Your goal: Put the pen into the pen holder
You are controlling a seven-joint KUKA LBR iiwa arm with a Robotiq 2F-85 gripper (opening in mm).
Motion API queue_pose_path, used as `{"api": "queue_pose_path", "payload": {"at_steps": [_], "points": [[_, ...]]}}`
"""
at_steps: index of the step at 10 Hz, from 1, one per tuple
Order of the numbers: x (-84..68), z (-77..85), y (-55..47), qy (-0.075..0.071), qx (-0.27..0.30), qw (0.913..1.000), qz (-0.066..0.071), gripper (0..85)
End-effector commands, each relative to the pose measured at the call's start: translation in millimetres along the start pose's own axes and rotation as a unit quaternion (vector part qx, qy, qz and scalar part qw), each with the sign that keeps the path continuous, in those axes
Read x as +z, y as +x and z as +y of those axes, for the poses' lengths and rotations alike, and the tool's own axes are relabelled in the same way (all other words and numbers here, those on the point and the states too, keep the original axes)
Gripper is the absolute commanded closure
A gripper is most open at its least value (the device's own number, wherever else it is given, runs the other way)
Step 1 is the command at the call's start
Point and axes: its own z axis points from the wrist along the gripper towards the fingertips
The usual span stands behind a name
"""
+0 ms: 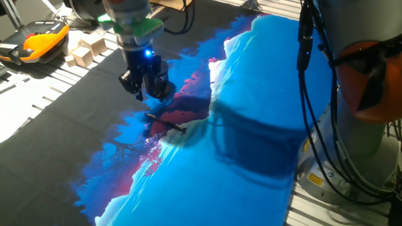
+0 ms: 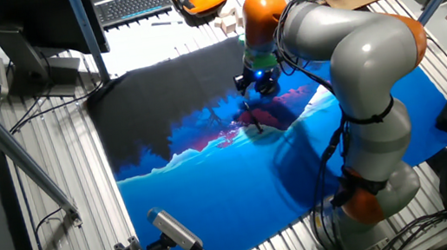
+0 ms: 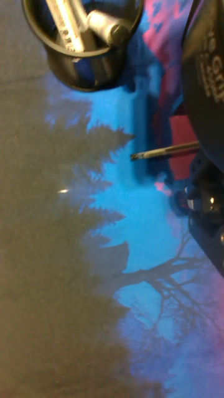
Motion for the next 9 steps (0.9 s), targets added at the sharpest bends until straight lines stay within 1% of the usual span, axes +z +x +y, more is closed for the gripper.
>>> {"api": "queue_pose_path", "payload": {"at_steps": [1,2,3,5,6,7,8,9], "points": [[4.4,1.4,-2.2,-0.002,-0.006,1.0000,0.001,34.0],[9.2,2.4,-4.2,-0.004,-0.014,0.9999,0.008,34.0],[11.3,3.1,-4.5,-0.003,-0.018,0.9997,0.017,34.0],[14.5,3.9,-4.8,0.004,-0.026,0.9992,0.029,34.0],[17.2,4.3,-4.0,0.010,-0.029,0.9992,0.027,34.0],[20.9,3.8,-4.0,0.009,-0.029,0.9992,0.027,34.0],[26.1,3.1,-4.2,0.013,-0.031,0.9990,0.028,34.0],[32.0,2.1,-4.3,0.013,-0.031,0.9989,0.034,34.0]]}}
